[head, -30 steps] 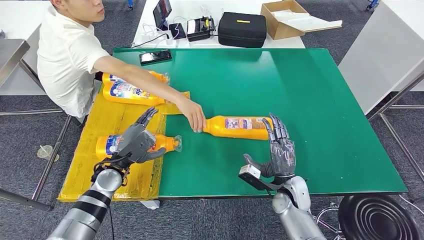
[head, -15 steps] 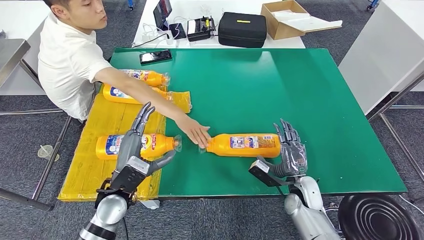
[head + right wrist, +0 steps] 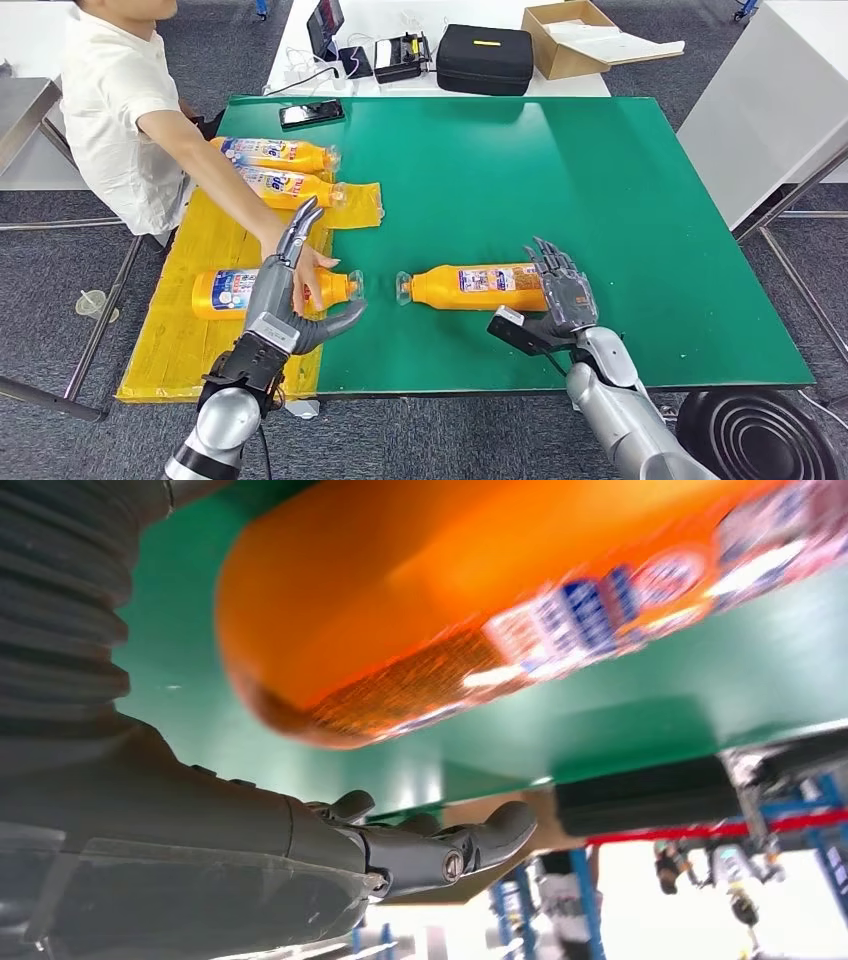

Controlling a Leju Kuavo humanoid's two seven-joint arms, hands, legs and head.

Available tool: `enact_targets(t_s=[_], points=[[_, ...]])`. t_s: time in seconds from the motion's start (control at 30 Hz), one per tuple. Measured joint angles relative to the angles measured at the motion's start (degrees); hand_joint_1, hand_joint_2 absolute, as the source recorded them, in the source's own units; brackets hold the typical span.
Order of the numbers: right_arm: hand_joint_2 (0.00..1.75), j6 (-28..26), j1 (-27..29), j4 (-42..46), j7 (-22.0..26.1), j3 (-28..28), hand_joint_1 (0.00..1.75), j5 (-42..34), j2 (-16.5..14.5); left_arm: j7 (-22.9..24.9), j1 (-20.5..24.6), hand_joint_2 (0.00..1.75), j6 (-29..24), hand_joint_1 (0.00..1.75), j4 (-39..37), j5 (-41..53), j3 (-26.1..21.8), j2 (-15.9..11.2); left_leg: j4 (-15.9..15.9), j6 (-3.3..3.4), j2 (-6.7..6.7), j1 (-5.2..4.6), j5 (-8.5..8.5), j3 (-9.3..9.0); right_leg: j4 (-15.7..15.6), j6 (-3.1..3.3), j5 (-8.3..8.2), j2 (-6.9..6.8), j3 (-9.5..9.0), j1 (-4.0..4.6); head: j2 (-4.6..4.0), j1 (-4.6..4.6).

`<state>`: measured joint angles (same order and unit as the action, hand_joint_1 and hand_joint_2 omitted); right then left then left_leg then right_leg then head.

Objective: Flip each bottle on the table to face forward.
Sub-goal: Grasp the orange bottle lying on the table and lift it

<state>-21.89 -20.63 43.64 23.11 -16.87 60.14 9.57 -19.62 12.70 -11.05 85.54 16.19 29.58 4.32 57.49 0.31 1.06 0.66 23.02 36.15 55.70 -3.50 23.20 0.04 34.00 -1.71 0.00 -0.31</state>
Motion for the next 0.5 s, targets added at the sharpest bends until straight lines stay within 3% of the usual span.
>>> enact_targets(t_s=[0.5], points=[[1.75, 2.18, -7.53, -9.53, -1.34, -6.56, 0.0, 2.75, -1.41, 0.26, 2.91, 1.75, 1.84, 0.0, -2.81, -3.13, 1.07, 1.7, 0.0, 0.0, -0.01, 0.0, 0.0, 0.01, 0.0, 0.0, 0.0, 0.0, 0.01, 0.0, 0.0, 0.0]])
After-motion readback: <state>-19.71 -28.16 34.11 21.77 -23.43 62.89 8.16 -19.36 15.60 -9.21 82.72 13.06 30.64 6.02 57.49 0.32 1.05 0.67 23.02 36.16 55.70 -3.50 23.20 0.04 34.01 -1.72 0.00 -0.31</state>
